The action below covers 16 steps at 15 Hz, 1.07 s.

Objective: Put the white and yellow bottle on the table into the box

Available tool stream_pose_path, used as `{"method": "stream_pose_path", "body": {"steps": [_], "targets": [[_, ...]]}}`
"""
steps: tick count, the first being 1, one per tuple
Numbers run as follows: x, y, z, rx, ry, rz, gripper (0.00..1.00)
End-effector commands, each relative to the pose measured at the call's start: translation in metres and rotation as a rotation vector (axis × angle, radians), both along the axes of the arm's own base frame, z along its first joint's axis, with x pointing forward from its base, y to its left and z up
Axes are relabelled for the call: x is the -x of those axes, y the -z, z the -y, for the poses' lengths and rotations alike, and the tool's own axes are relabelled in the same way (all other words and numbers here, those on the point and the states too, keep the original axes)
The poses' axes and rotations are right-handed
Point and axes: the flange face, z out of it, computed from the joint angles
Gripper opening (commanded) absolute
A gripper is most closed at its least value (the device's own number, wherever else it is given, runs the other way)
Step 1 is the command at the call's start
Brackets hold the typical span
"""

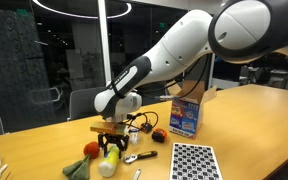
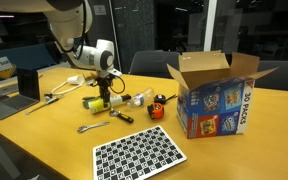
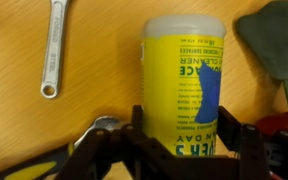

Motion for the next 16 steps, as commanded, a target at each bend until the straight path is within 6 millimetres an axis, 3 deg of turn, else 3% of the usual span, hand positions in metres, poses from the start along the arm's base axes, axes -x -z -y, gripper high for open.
{"method": "stream_pose_path", "body": {"steps": [1, 5, 10, 16], "targets": [[-0.007, -0.066, 0.040, 0.049, 0.020, 0.033, 0.47], [-0.016, -0.141, 0.063, 0.095, 0.023, 0.151, 0.47], [-0.011, -0.245, 0.099, 0.194, 0.034, 0.324, 0.47], [-0.001, -0.360, 0.184, 0.349, 0.195, 0.492, 0.47]]}}
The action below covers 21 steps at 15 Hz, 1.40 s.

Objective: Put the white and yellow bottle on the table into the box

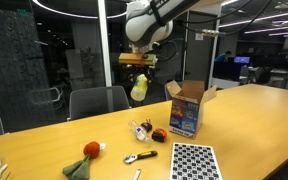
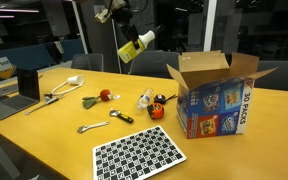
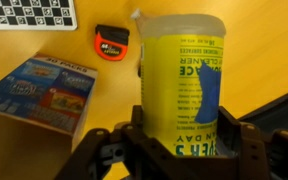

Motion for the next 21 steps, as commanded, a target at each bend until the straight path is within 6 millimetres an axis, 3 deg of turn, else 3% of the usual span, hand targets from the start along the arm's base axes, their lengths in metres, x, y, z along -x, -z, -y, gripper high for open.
{"method": "stream_pose_path", "body": {"steps": [1, 6, 8, 10, 12, 15, 21], "targets": [[0.020, -0.074, 0.060, 0.078, 0.128, 0.097, 0.47], [0.054, -0.152, 0.159, 0.245, 0.271, 0.174, 0.47], [0.069, -0.168, 0.197, 0.296, 0.320, 0.196, 0.47], [0.079, -0.169, 0.232, 0.304, 0.371, 0.202, 0.47], [0.080, -0.150, 0.260, 0.291, 0.412, 0.170, 0.47], [0.072, -0.101, 0.284, 0.279, 0.440, 0.097, 0.47], [0.036, 0.004, 0.298, 0.260, 0.417, -0.028, 0.47]]}}
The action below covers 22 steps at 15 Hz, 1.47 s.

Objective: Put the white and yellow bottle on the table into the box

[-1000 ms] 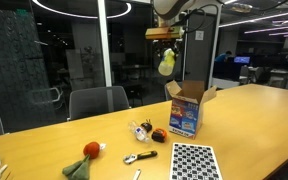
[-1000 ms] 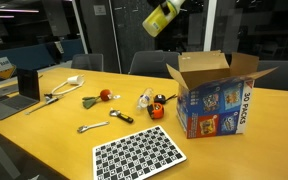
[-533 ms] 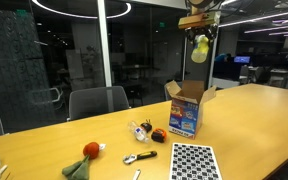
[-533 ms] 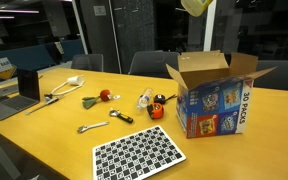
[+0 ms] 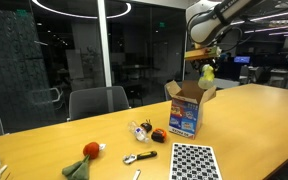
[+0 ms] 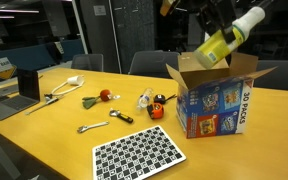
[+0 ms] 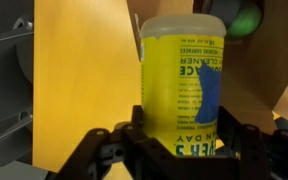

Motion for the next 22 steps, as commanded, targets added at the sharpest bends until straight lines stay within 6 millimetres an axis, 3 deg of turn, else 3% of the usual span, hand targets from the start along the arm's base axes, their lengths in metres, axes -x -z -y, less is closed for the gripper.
{"method": "stream_pose_path", "body": {"steps": [1, 5, 9, 10, 11, 12, 17, 19, 22], "targets": [[-0.024, 0.031, 0.005, -0.022, -0.007, -0.006, 0.47], [-0.044, 0.071, 0.009, -0.034, -0.017, -0.052, 0.47], [-0.060, 0.090, 0.010, -0.048, -0.014, -0.072, 0.47], [-0.063, 0.094, 0.008, -0.059, -0.009, -0.081, 0.81], [-0.065, 0.097, 0.007, -0.066, -0.009, -0.085, 0.94], [-0.068, 0.100, 0.005, -0.071, -0.009, -0.089, 0.99], [-0.077, 0.093, -0.003, -0.077, -0.015, -0.080, 1.00], [-0.076, 0.082, -0.007, -0.072, -0.021, -0.080, 1.00], [-0.067, 0.049, -0.020, -0.093, -0.068, -0.135, 1.00]]}}
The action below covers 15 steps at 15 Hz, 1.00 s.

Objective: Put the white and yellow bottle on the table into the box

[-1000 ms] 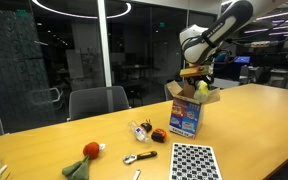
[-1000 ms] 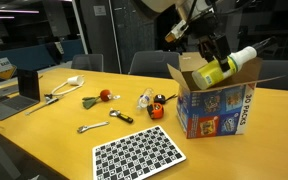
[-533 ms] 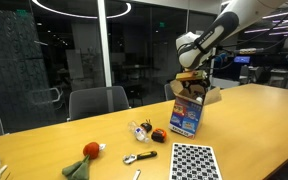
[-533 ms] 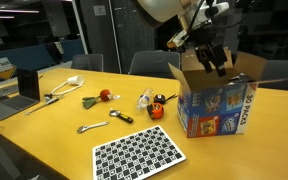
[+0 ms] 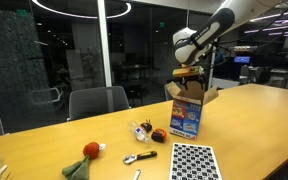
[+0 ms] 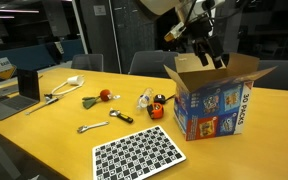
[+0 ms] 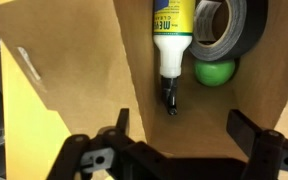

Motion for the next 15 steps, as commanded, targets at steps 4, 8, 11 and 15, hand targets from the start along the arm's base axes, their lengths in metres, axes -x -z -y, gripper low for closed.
{"method": "stream_pose_path", "body": {"steps": [4, 8, 11, 15], "targets": [[0.040, -0.103, -0.046, -0.018, -0.188, -0.080, 1.00], [0.096, -0.160, -0.080, -0.054, -0.408, -0.097, 1.00], [0.152, -0.180, -0.097, -0.105, -0.561, -0.104, 1.00], [0.220, -0.175, -0.112, -0.147, -0.769, -0.124, 1.00]]}}
